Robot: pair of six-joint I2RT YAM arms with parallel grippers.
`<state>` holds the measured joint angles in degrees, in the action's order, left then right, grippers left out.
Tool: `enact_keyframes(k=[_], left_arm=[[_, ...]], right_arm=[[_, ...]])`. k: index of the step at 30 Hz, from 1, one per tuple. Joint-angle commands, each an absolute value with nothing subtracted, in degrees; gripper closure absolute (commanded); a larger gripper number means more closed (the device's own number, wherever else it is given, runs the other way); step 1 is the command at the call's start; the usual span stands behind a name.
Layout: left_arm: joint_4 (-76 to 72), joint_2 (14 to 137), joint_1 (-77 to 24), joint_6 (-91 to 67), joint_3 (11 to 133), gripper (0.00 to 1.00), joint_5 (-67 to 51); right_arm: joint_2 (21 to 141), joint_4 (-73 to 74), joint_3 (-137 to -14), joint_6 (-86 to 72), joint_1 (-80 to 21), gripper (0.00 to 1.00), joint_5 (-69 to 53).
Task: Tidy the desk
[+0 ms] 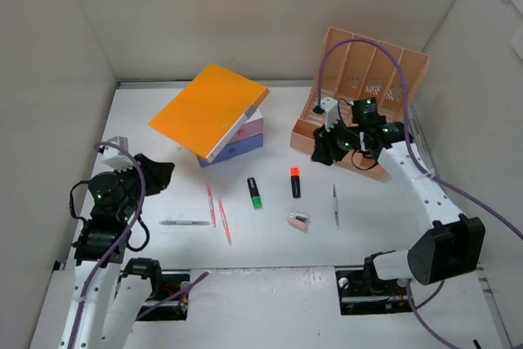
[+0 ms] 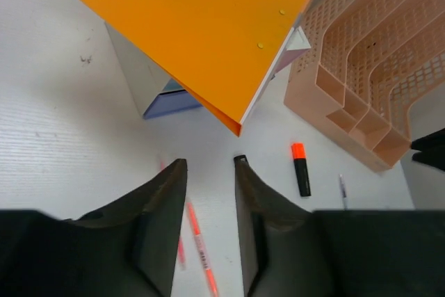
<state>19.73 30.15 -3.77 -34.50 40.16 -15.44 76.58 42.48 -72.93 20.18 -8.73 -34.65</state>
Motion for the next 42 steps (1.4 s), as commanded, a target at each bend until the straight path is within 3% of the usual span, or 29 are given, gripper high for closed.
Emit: enact_keyframes(k=[1, 3, 4, 5, 8, 14, 24, 30, 42], left_arm=[[16.79, 32.08, -3.96, -34.01, 44.47, 0.79, -16.87], [17.05, 31.55, -3.96, -34.28, 44.74, 0.78, -16.79], [17.22, 31.38, -3.96, -34.71, 44.91, 0.70, -16.79], [17.31, 30.68, -3.96, -35.15, 44.83, 0.40, -16.70], [18.10, 29.53, -3.96, -36.65, 45.35, 0.10, -16.61], [19.16, 26.28, -3.96, -40.34, 45.00, 0.06, -16.17], [17.14, 26.28, -3.96, -44.74, 43.42, 0.05, -16.08], [17.75, 26.28, -3.96, -45.26, 43.86, 0.05, -15.38], [19.07, 24.17, -3.96, -45.53, 43.68, 0.05, -14.59]], right_arm=[[79.26, 37.89, -78.13, 15.74, -12.65, 0.48, -38.14], [80.85, 36.83, -79.97, 13.20, -13.88, 0.33, -37.88], [82.69, 36.65, -80.59, 12.31, -14.67, 0.27, -38.14], [83.49, 36.39, -81.73, 10.22, -15.37, 0.26, -38.58], [87.79, 34.02, -84.27, 4.51, -17.30, 0.21, -42.36], [98.51, 23.06, -89.03, -14.03, -20.21, 0.08, -48.33], [114.33, 14.25, -101.86, -32.06, -25.40, 0.09, -51.50], [113.21, -10.08, -94.49, -53.33, -28.12, 0.10, -47.38], [112.85, -16.78, -88.86, -63.80, -32.96, 0.18, -36.40]])
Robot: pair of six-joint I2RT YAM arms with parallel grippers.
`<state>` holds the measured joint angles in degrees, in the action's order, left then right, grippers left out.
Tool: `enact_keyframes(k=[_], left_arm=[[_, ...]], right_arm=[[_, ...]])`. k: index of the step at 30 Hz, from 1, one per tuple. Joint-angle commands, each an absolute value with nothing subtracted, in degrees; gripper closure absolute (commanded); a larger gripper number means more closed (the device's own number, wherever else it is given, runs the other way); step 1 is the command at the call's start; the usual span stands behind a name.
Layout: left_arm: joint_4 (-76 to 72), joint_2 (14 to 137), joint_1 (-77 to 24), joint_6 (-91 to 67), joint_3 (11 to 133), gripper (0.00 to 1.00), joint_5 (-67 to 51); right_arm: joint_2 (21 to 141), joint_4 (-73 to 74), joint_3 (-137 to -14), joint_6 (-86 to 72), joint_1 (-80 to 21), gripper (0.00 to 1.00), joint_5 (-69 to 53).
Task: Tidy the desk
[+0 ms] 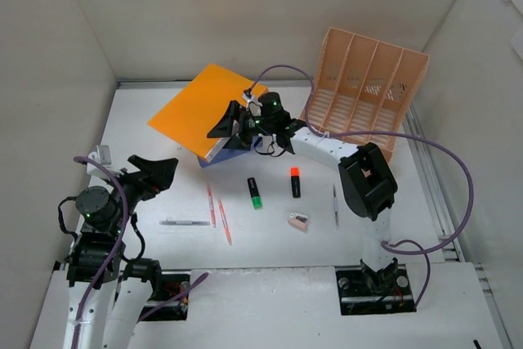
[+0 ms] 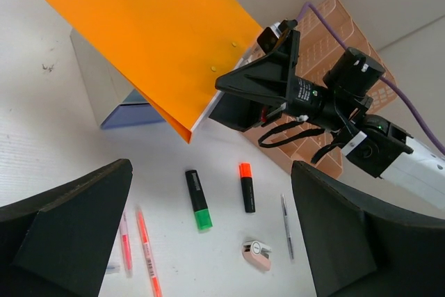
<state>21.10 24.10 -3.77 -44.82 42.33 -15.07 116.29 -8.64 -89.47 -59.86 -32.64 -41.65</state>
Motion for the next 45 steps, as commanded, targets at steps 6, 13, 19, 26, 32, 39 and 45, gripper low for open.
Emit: enact_keyframes(k=[6, 13, 19, 26, 32, 39, 45], left_arm=[[17.84, 24.52, -3.96, -45.70, 43.33, 0.05, -15.20], [17.40, 24.61, -3.96, -45.88, 43.07, 0.05, -15.64], [17.84, 23.47, -3.96, -45.88, 42.89, 0.06, -15.21], [18.54, 21.71, -3.96, -46.41, 42.36, 0.06, -14.68], [17.23, 22.06, -3.96, -46.58, 41.83, 0.06, -15.03], [15.56, 23.64, -3.96, -46.05, 41.92, 0.06, -16.17], [14.07, 24.52, -3.96, -45.44, 42.19, 0.06, -16.87]], right_arm=[[112.50, -19.50, -86.84, -66.88, -33.40, 0.21, -31.38], [112.41, -21.00, -86.57, -67.76, -34.10, 0.42, -28.13], [112.50, -21.01, -86.49, -65.57, -33.84, 0.86, -26.19], [108.20, -18.29, -84.29, -60.13, -29.98, 1.00, -27.68], [103.36, -19.24, -78.32, -54.06, -23.49, 1.00, -32.76], [100.03, -16.12, -83.21, -37.03, -15.56, 1.00, -44.38], [92.38, -7.57, -87.71, -15.23, -14.77, 1.00, -42.72]])
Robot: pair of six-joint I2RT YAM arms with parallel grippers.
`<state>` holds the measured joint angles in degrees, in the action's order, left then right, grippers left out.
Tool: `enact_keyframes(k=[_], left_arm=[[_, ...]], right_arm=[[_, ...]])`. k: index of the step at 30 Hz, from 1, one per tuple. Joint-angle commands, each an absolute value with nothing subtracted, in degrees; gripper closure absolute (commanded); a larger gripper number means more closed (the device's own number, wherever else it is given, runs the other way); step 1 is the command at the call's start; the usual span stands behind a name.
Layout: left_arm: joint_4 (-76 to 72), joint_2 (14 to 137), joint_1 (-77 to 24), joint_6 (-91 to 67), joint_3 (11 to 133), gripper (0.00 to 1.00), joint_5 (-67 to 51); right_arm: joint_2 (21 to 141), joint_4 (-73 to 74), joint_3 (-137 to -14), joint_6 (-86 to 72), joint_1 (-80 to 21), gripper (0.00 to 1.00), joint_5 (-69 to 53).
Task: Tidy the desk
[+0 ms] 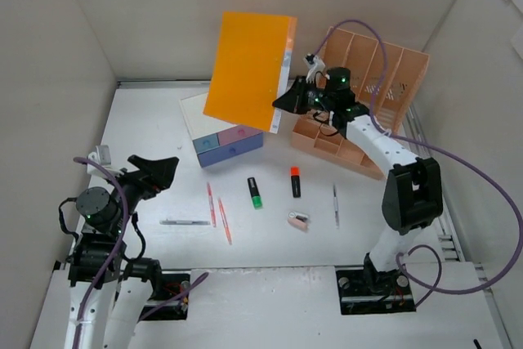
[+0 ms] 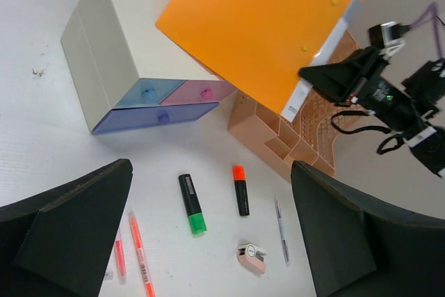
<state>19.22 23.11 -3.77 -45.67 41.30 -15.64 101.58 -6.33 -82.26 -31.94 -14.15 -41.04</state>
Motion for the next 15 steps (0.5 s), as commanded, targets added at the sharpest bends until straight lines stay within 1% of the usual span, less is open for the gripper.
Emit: enact_keyframes(k=[1, 3, 5, 11, 15], left_arm=[[13.89, 24.61, -3.96, -45.35, 41.93, 0.06, -16.96], [13.28, 24.61, -3.96, -45.35, 41.40, 0.06, -17.49], [12.57, 24.78, -3.96, -45.44, 41.05, 0.06, -17.66], [10.64, 25.31, -3.96, -45.44, 40.08, 0.06, -19.25], [9.93, 25.49, -3.96, -45.18, 39.81, 0.05, -20.30]], right_arm=[[91.33, -7.21, -87.80, -13.29, -15.03, 1.00, -42.19], [86.86, -6.07, -86.93, -7.67, -14.42, 1.00, -40.36], [84.66, -6.06, -86.23, -6.52, -13.54, 1.00, -38.77], [78.32, -6.15, -84.91, -7.03, -7.05, 1.00, -33.85], [73.75, -6.15, -82.54, -6.68, -2.64, 1.00, -25.34]])
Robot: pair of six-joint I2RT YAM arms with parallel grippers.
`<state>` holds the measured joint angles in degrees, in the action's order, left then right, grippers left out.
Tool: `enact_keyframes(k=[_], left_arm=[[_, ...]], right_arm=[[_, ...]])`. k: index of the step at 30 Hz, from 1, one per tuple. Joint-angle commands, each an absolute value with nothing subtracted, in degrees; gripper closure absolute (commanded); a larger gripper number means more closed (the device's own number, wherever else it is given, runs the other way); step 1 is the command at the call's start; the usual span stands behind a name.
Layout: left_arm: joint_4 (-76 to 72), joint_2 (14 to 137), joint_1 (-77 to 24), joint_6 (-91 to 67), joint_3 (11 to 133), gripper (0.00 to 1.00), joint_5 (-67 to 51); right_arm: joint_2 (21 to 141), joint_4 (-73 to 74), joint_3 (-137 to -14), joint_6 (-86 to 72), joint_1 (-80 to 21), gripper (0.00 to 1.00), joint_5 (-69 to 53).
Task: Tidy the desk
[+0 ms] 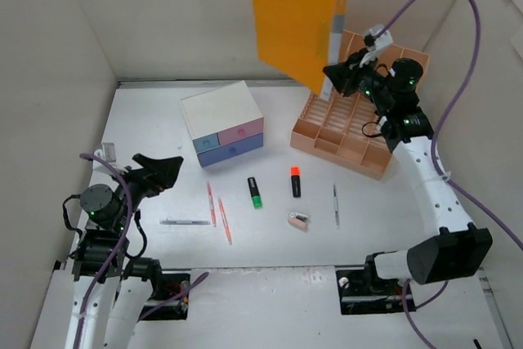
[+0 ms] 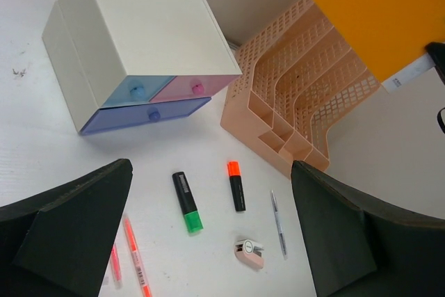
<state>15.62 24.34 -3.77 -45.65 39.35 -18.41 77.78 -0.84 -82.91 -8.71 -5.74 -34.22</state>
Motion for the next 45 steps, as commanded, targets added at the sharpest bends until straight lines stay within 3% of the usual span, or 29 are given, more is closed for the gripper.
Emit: enact_keyframes(k=[1, 20, 37, 45], left_arm=[[9.93, 25.40, -3.96, -45.09, 39.64, 0.06, -20.48], [8.09, 24.52, -3.96, -44.38, 37.35, 0.05, -24.17], [9.14, 25.05, -3.96, -43.24, 37.70, 0.05, -24.79], [9.58, 25.14, -3.96, -43.42, 38.23, 0.05, -24.08]], right_arm=[[72.09, -6.15, -81.14, -6.16, -0.03, 1.00, -24.27], [56.25, -2.29, -70.23, -4.91, 8.79, 1.00, -8.88], [67.06, -10.10, -68.82, -9.76, 7.56, 1.00, -3.53], [72.07, -16.51, -67.94, -9.32, 1.94, 1.00, 2.54]])
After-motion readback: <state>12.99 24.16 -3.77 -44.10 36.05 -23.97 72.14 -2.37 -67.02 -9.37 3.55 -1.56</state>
